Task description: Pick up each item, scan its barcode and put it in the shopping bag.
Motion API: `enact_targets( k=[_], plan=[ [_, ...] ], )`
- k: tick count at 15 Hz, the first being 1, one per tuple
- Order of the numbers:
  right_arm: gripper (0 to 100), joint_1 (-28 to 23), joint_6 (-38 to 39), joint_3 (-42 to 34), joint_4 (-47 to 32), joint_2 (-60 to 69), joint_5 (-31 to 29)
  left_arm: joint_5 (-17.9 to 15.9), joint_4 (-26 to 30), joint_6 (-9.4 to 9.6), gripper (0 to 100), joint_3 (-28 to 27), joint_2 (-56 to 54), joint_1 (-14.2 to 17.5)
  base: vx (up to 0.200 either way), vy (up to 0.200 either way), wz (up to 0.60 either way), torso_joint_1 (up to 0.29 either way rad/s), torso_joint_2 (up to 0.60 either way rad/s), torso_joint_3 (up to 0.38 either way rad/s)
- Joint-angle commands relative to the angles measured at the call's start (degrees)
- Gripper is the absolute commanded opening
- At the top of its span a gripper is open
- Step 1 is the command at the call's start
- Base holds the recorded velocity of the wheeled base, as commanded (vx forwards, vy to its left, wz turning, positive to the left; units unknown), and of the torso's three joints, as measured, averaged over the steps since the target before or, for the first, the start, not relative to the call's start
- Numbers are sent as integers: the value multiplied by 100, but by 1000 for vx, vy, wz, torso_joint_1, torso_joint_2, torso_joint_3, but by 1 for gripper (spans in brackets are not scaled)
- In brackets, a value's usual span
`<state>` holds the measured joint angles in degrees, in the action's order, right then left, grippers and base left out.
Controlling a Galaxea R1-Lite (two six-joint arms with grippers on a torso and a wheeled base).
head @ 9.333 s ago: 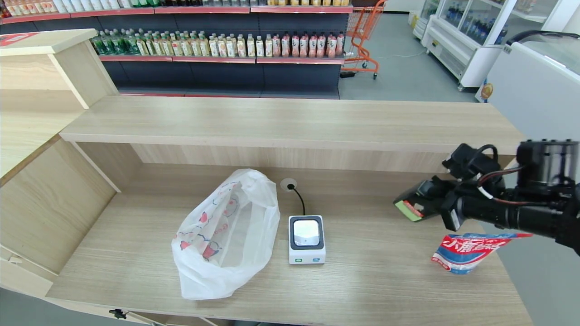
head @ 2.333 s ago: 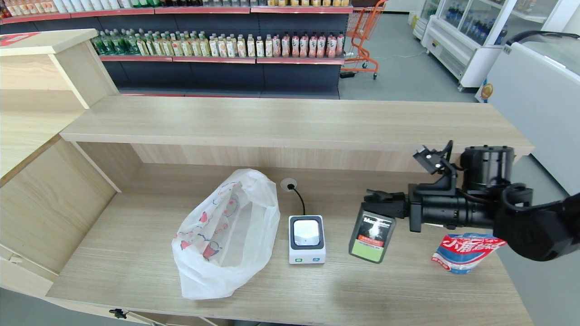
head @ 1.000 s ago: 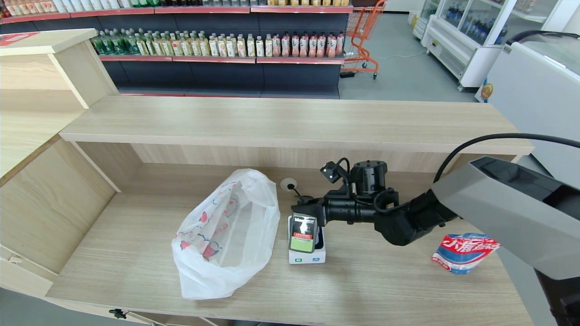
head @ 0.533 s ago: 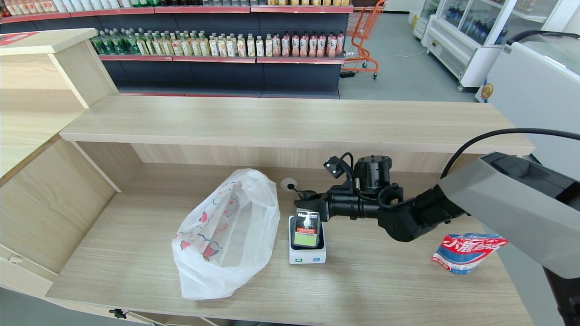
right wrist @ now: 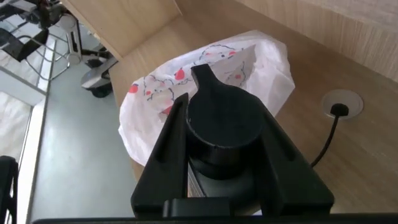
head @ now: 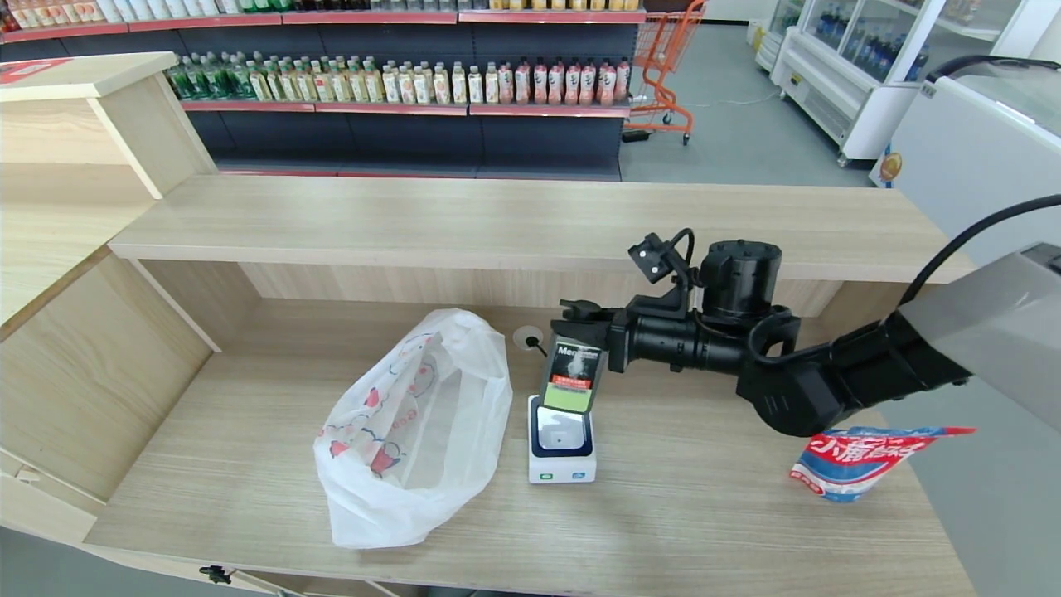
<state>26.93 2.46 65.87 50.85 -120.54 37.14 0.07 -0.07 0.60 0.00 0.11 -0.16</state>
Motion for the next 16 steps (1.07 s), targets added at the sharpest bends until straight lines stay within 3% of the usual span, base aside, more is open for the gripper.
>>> enact_targets(
  k=[1, 16],
  plan=[
    [0, -3, -9, -215, 101, 321, 3, 1, -1, 2, 100, 0, -2, -2, 0, 0, 0, 0, 0, 0],
    [0, 207, -299, -364, 171, 110, 3, 1, -1, 2, 100, 0, -2, -2, 0, 0, 0, 0, 0, 0]
  ],
)
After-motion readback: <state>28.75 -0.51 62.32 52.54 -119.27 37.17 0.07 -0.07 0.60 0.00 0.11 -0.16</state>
